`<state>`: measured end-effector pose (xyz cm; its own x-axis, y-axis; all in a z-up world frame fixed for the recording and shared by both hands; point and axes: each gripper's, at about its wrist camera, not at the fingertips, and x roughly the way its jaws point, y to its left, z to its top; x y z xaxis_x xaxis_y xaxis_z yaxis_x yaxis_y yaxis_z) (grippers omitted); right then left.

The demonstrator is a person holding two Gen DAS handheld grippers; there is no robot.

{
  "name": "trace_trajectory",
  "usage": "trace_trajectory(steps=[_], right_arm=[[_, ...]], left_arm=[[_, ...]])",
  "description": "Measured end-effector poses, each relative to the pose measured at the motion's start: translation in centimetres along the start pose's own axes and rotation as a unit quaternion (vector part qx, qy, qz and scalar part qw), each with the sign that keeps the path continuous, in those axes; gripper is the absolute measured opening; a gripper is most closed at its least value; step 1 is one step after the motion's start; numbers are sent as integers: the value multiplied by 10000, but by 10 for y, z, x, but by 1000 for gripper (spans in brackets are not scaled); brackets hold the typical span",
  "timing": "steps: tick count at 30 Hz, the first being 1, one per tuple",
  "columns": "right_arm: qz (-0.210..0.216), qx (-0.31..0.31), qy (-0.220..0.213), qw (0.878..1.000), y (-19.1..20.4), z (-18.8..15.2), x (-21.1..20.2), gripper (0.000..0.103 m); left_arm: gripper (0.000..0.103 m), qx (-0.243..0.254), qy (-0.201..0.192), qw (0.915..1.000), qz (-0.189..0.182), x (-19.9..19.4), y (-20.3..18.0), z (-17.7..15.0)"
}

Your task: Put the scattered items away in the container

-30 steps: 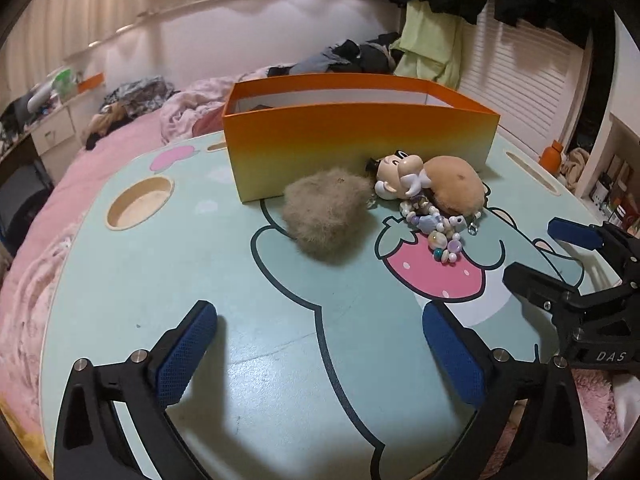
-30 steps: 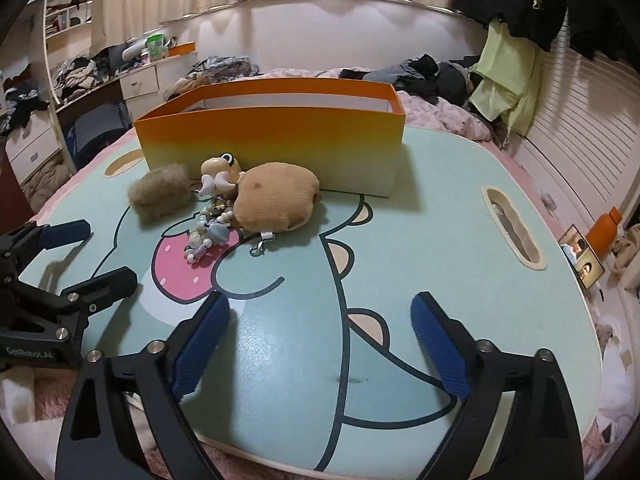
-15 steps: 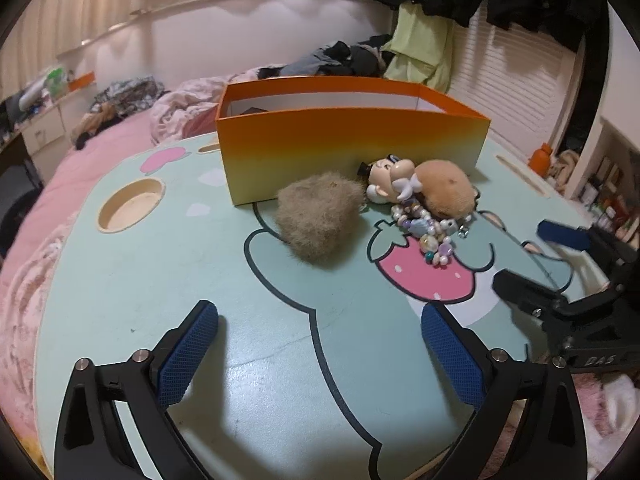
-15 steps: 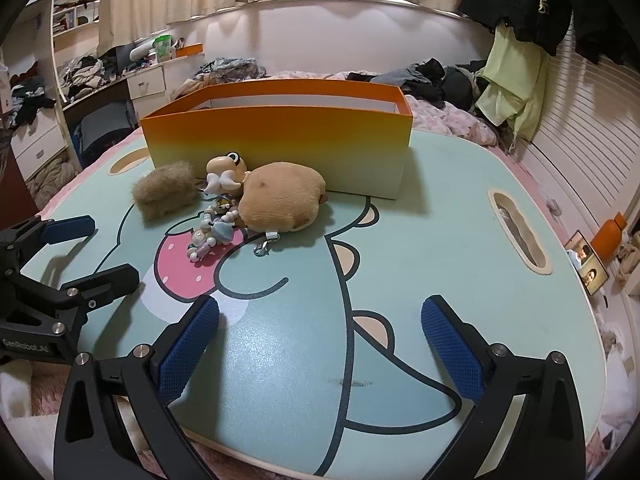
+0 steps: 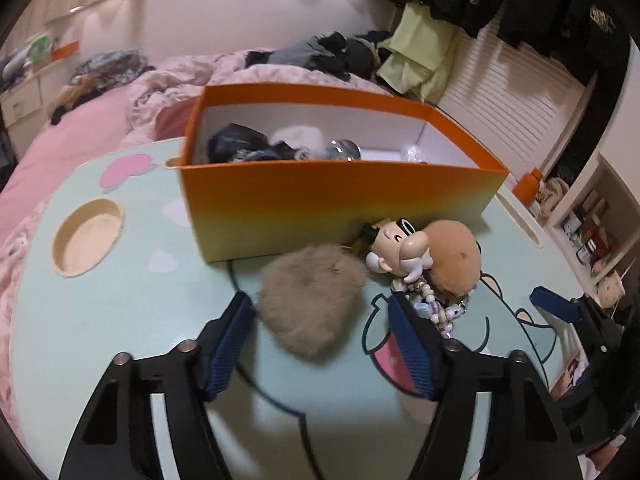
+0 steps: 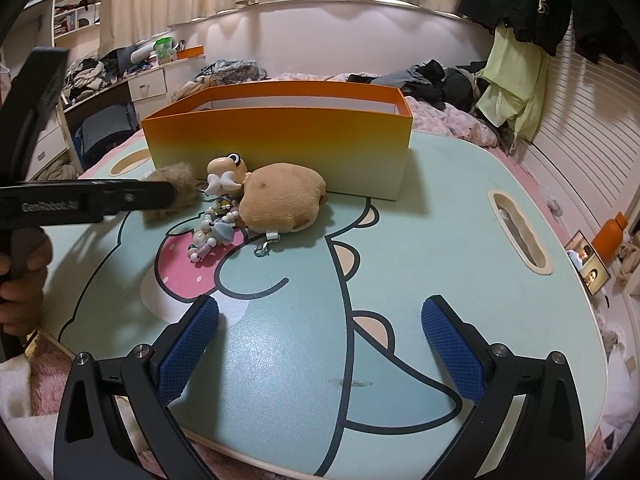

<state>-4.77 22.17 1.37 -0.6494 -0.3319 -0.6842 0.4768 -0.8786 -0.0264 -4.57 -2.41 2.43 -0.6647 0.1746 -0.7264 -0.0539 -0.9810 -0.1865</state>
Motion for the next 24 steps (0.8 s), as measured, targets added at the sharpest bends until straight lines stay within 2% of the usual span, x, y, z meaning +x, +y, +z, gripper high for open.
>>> trace_trajectory(steps=[1,3,4,9,11,13,15,18,22,24], right_arm=[[-1,-2,-1,10000,0,0,0,101],[-3,-3,-4,10000,0,0,0,101],[-2,0,-7,10000,0,0,0,101],[6,-1,24,10000,3,2,-1,101],[41,-30,189,9998,5,8,2,101],[107,20,219,9997,3,17,4,101],[89,82,67,9999,2,29,2,101],[-110,-6,-11,9999,5,47,7,101],[45,-153,13,9999,9,62,17,101],[88,-229,128,9996,12,66,29,94]], left_arm=[[49,16,-22,9999,100,1,-1,0],[34,-17,-30,10000,32,-1,1,-1],[32,-52,-24,10000,-39,-2,3,-2],[30,-267,-225,9992,-188,-21,19,-13],[30,-273,-383,9987,-199,-35,25,-18],[30,-257,-505,9983,-139,-48,31,-22],[30,-230,-621,9978,-65,-59,35,-24],[30,-172,-759,9969,76,-70,38,-24],[30,-148,-767,9969,19,-72,37,-24],[30,-128,-724,9973,-9,-69,36,-24]])
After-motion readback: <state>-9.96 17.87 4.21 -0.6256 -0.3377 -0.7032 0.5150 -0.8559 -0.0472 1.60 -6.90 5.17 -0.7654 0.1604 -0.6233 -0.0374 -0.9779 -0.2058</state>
